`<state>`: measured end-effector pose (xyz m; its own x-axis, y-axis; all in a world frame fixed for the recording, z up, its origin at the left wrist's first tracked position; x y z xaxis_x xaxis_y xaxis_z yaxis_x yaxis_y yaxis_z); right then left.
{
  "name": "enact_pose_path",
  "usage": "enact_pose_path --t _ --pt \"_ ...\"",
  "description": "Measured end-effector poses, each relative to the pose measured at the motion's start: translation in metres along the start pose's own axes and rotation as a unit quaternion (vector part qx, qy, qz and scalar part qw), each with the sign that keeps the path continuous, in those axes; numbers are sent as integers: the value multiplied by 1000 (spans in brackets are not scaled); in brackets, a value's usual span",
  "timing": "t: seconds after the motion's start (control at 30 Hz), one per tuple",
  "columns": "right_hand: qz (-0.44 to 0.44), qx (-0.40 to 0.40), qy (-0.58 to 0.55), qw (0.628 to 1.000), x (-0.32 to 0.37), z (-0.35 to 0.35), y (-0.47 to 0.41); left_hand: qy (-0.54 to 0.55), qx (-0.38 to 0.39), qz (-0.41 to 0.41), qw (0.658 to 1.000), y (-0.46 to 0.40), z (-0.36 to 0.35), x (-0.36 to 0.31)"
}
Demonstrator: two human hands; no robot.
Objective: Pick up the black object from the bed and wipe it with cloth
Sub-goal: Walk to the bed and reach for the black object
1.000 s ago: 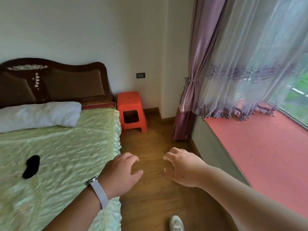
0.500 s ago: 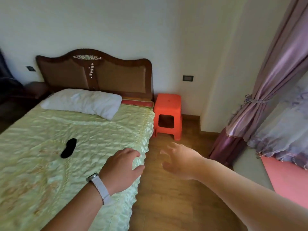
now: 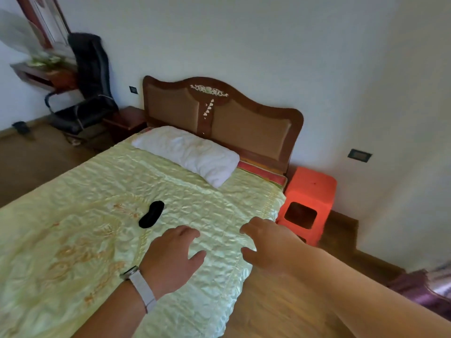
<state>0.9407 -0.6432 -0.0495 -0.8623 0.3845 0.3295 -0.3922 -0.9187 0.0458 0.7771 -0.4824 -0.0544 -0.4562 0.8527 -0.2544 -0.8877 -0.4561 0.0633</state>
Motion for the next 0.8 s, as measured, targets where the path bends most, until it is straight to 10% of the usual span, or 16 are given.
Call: enact_pose_path --t 0.8 --pt "173 149 73 971 138 -61 -298 -2 -34 183 982 -53 23 256"
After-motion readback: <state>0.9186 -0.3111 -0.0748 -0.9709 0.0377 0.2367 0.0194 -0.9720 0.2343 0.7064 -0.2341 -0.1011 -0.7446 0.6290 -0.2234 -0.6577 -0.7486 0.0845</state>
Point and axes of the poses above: each hand's wrist, its own y-axis away from the middle knuckle, its own z-axis out of the back of the hand, x = y × z, the point moved 2 cm from there along -y, towards the middle knuckle, and after that the axes turned 6 degrees about -y, right-handed, at the moved point
